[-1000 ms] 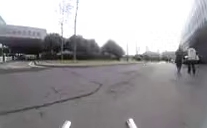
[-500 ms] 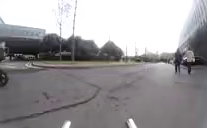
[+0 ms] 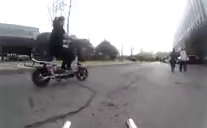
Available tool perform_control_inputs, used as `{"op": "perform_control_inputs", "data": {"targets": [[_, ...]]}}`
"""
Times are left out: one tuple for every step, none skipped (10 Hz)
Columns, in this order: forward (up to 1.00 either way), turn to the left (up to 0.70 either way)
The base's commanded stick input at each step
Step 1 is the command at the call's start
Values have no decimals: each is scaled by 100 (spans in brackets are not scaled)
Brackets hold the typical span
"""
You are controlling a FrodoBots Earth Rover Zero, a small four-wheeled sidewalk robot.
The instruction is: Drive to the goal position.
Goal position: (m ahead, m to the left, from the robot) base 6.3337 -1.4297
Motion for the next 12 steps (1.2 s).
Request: {"op": "perform_control_inputs", "data": {"targets": [[63, -10], [63, -10], [63, -9], [65, -8], [69, -4], [70, -2], [70, -1], [70, 0], [70, 0], [70, 0], [70, 0], [70, -3]]}}
